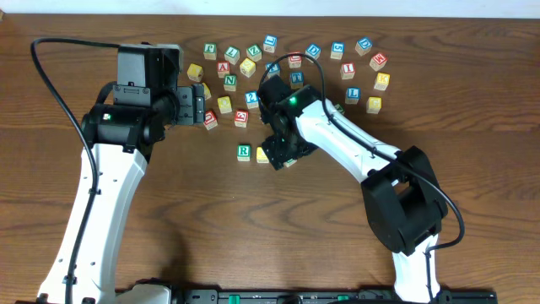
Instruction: Spell out ROBOT
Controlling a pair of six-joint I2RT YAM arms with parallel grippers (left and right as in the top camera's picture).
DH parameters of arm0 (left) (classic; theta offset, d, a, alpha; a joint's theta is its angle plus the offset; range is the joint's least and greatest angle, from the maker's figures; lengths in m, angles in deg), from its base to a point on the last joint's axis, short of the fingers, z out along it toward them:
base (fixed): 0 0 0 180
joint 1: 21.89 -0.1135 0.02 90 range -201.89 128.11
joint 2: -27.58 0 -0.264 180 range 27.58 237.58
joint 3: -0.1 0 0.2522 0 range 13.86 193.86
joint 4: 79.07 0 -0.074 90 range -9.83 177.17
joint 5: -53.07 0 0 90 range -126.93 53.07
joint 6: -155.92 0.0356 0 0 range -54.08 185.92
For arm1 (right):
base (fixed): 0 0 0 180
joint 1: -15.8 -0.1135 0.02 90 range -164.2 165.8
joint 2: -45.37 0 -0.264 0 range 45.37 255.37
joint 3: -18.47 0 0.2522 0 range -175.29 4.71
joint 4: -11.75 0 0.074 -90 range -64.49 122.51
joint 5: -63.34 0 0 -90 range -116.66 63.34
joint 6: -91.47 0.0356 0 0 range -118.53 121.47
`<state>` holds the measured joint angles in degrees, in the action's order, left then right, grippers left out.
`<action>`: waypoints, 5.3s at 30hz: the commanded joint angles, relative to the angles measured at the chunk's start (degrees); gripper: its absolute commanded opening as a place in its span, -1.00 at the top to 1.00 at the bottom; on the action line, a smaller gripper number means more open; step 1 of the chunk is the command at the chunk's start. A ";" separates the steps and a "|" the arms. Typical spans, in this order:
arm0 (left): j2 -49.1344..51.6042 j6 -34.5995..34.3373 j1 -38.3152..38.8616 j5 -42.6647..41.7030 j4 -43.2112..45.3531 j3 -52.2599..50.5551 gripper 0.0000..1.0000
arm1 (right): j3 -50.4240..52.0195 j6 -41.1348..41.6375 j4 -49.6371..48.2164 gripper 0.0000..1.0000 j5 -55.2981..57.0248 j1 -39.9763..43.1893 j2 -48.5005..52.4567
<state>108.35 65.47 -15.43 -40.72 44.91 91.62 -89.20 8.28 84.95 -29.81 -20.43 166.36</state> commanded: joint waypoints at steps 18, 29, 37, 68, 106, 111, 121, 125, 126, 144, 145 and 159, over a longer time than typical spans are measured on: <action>0.90 -0.76 -0.28 -0.26 -0.37 0.74 -0.70 | 1.16 -1.75 -3.91 0.19 2.82 0.17 3.19; 0.90 -0.74 -0.28 -0.26 -0.37 0.74 -0.70 | -0.35 11.30 -4.24 0.36 2.80 0.39 3.19; 0.90 -0.76 -0.28 -0.26 -0.37 0.74 -0.70 | -0.48 29.44 -7.72 0.40 1.51 -0.79 3.21; 0.90 -0.74 -0.28 -0.26 -0.57 0.74 -0.70 | -34.29 19.26 4.28 -0.08 2.75 9.03 3.08; 0.57 -5.92 -10.40 5.95 -4.17 0.42 -0.70 | -33.88 7.67 -26.25 -0.15 7.61 -6.62 24.61; 0.57 -5.92 -10.40 5.95 -4.17 0.42 -0.70 | -33.88 7.67 -26.34 -0.06 8.94 -6.62 26.47; 0.57 -5.92 -10.40 5.95 -4.17 0.42 -0.70 | -33.79 7.96 -26.21 -0.01 11.85 -6.58 28.09; 0.57 -5.90 -10.40 5.95 -4.17 0.42 -0.70 | -33.79 8.44 -25.81 0.01 11.85 -6.58 28.94; 0.57 -5.90 -10.40 5.95 -4.20 0.42 -0.70 | -33.79 8.44 -25.81 0.03 11.85 -6.58 28.94; 0.57 -5.92 -10.40 5.92 -4.17 0.42 -0.70 | -33.97 8.48 -23.06 0.66 14.69 -6.45 18.36; 0.57 -5.92 -10.40 5.92 -4.17 0.42 -0.70 | -33.97 8.04 -21.68 0.66 15.30 -6.40 15.96; 0.57 -5.92 -10.40 5.92 -4.00 0.42 -0.70 | -31.85 17.05 20.50 0.65 15.17 5.38 -5.70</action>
<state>108.83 59.89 -25.55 -35.26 40.91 91.62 -123.14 20.58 101.30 -15.15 -18.33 159.52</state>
